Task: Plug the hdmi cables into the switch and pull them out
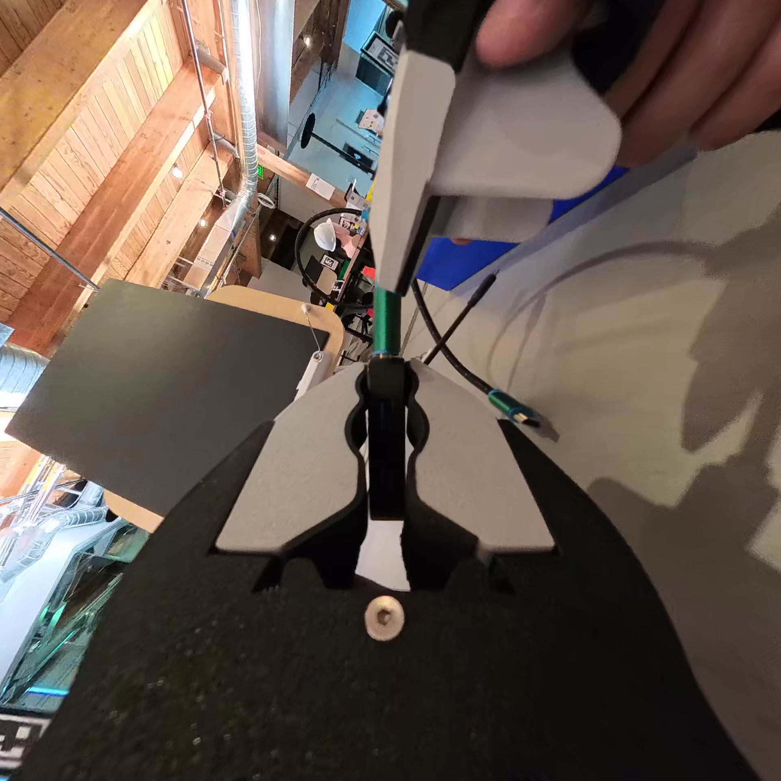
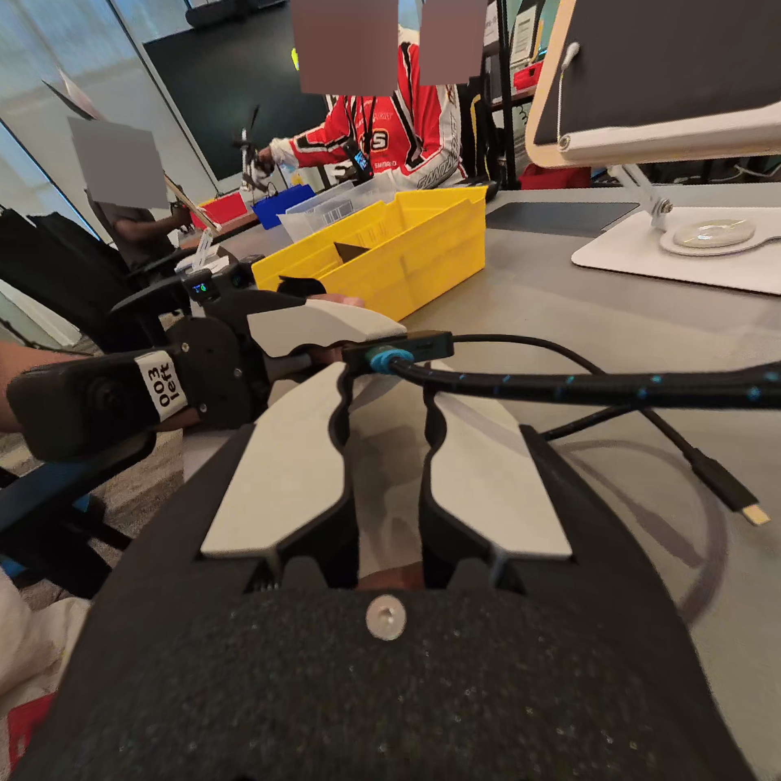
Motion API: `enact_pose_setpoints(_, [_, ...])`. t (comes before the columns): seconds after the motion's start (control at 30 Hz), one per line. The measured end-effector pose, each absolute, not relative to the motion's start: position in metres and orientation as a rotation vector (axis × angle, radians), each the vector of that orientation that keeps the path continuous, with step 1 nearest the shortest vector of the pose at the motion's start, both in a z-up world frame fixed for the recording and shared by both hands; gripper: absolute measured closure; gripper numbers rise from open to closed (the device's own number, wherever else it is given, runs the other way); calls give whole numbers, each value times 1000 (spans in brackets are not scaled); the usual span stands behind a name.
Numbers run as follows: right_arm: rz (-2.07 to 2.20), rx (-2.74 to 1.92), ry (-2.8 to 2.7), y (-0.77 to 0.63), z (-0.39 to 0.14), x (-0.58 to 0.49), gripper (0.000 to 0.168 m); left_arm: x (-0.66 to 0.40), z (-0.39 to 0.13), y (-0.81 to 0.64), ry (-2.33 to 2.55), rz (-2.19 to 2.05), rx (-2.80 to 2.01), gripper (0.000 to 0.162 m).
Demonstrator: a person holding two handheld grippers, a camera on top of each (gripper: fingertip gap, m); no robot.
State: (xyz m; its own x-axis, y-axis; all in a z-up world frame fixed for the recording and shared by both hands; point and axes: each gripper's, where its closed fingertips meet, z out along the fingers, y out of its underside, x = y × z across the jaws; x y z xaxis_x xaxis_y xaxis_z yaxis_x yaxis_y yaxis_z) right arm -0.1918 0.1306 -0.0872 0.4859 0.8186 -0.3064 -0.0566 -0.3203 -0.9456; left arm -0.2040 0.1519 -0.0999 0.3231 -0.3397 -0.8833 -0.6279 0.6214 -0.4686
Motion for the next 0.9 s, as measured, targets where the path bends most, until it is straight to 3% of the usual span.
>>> enact_pose_setpoints(0.13, [1034,-1646,-654,132,-87,-192,151,-203,-101,152,1270,218,-954,148])
enact_pose_setpoints(0.9, [1024,-1579,-547,139,-80,-197,151,-208,-98,160,1238,200,-1033,148])
